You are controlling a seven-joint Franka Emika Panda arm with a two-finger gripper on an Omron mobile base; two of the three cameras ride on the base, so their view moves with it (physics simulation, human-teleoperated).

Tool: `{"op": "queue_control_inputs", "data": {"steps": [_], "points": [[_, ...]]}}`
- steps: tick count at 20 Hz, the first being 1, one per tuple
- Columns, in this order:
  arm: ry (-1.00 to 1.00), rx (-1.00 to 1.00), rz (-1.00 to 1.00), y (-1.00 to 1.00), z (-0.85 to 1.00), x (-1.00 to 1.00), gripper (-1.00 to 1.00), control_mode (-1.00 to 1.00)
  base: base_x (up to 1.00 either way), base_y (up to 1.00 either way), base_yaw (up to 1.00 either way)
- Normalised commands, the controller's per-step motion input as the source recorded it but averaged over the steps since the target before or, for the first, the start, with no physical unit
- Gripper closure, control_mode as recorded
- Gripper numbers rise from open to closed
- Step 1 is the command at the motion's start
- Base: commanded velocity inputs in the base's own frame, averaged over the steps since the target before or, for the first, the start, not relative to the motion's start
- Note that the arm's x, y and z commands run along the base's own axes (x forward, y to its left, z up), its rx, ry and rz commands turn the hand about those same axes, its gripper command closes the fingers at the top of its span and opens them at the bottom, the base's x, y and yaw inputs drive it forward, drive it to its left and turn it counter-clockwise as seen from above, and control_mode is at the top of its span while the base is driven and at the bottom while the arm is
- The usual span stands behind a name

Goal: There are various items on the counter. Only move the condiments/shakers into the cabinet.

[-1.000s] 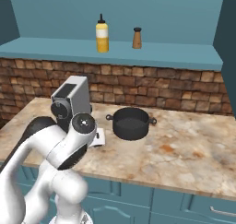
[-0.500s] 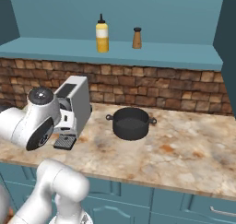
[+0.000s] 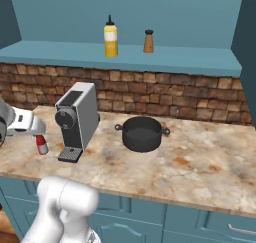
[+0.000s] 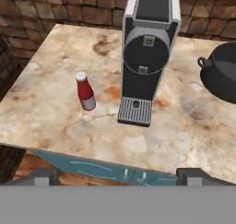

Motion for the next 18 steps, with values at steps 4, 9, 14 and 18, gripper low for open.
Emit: {"op": "queue_control_inputs", "data": {"steps": [4, 9, 14, 18], "points": [[-0.01, 0.03, -0.02, 0.50, -0.26, -0.02, -1.00, -1.00, 0.00, 0.00, 0.00], [0.00, -0.07, 0.00, 0.80, -0.54, 0.01, -1.00, -1.00, 0.00, 0.00, 0.00], [-0.18, -0.15, 0.00, 0.93, -0.60, 0.19, -1.00, -1.00, 0.00, 0.00, 0.00], [-0.29, -0.07, -0.10, 0.50, -0.35, 0.39, -1.00, -1.00, 0.00, 0.00, 0.00]]}}
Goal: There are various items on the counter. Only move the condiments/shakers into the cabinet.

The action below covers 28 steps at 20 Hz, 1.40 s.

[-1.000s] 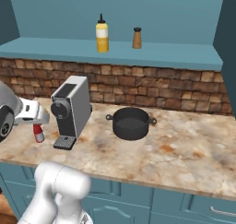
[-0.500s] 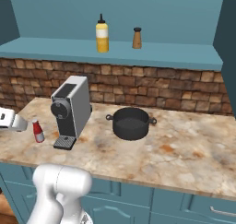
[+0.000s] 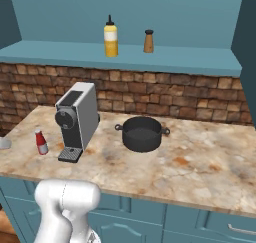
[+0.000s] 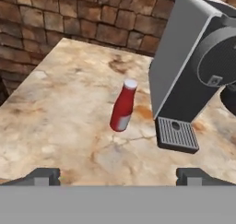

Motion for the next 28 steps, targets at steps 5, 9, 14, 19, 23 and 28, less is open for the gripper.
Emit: {"op": "queue_control_inputs", "data": {"steps": [5, 9, 14, 19, 23, 28], "points": [[-0.26, 0.00, -0.21, 0.01, -0.25, 0.33, -1.00, -1.00, 0.00, 0.00, 0.00], [-0.11, 0.01, -0.13, 0.01, -0.17, 0.29, -1.00, -1.00, 0.00, 0.00, 0.00], [-0.08, 0.15, 0.00, 0.00, -0.20, 0.02, -1.00, -1.00, 0.00, 0.00, 0.00], [-0.13, 0.24, 0.00, 0.00, -0.23, 0.00, -1.00, -1.00, 0.00, 0.00, 0.00], [-0.13, 0.14, 0.00, 0.00, -0.15, 0.00, -1.00, -1.00, 0.00, 0.00, 0.00], [0.00, 0.00, -0.01, 0.00, -0.01, 0.27, -1.00, -1.00, 0.00, 0.00, 0.00]]}}
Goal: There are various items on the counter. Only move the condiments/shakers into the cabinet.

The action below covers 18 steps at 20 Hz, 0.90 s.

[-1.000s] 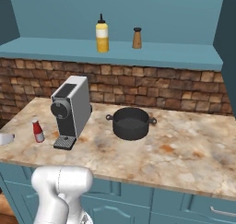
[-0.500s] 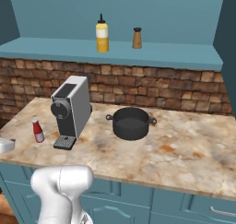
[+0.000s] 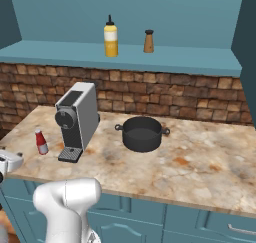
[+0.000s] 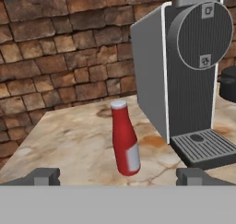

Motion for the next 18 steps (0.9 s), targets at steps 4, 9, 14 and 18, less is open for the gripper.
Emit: {"op": "queue_control_inputs", "data": {"steps": [4, 9, 14, 18], "points": [[0.00, 0.00, -0.03, 0.00, 0.00, 0.38, -1.00, -1.00, 0.00, 0.00, 0.00], [0.00, 0.00, -0.03, 0.00, -0.02, 0.37, -1.00, -1.00, 0.00, 0.00, 0.00], [0.00, 0.00, -0.06, 0.00, -0.11, 0.46, -1.00, -1.00, 0.00, 0.00, 0.00], [0.00, 0.00, -0.06, 0.00, -0.16, 0.31, -1.00, -1.00, 0.00, 0.00, 0.00]]}}
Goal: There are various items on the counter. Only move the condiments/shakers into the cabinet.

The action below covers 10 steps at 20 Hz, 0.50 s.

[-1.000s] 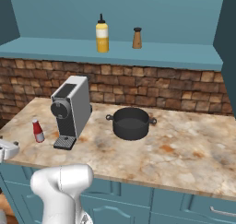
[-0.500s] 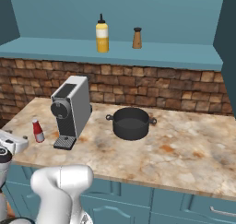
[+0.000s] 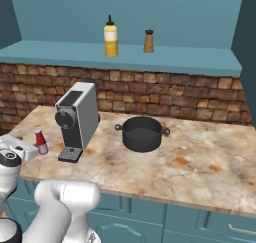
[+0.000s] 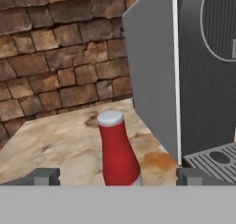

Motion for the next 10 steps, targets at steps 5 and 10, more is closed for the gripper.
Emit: {"op": "queue_control_inputs", "data": {"steps": [5, 10], "points": [[0.01, 0.00, -0.05, 0.00, -0.19, 0.35, -1.00, -1.00, 0.00, 0.00, 0.00], [0.02, 0.00, -0.04, 0.00, -0.17, 0.32, -1.00, -1.00, 0.00, 0.00, 0.00]]}}
